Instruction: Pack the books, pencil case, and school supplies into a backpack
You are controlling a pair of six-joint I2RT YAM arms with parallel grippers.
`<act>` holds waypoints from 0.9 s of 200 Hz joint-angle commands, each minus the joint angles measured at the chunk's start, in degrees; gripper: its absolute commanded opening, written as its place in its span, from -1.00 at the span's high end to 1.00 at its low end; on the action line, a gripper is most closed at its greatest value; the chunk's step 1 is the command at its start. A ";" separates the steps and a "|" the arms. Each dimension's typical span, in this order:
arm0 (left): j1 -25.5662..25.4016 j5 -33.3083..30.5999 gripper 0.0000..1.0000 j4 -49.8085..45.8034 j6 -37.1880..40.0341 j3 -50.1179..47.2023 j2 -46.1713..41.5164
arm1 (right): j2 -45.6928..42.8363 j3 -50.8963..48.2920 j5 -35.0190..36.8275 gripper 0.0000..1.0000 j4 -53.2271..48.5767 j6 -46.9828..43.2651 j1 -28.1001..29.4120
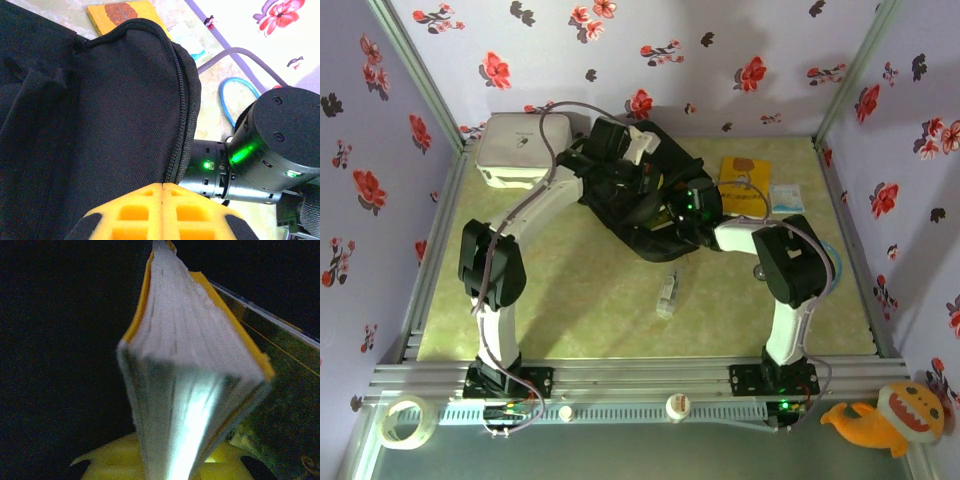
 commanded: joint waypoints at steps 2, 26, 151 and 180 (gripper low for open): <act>0.79 1.64 0.91 0.89 0.15 -1.37 -2.10 | -0.84 0.27 -1.73 0.61 1.11 -0.10 0.18; 1.27 1.56 0.91 1.28 0.23 -2.17 -1.95 | -6.04 -3.99 -3.35 0.23 -0.48 -0.02 -0.77; 6.64 0.09 0.93 -3.53 7.05 -8.81 -6.76 | -33.01 -7.21 10.79 -0.42 -39.87 -27.50 -15.29; 6.82 -0.14 0.93 -6.40 9.28 -11.83 -9.69 | -20.00 5.03 11.36 -0.41 -46.57 -33.98 -17.17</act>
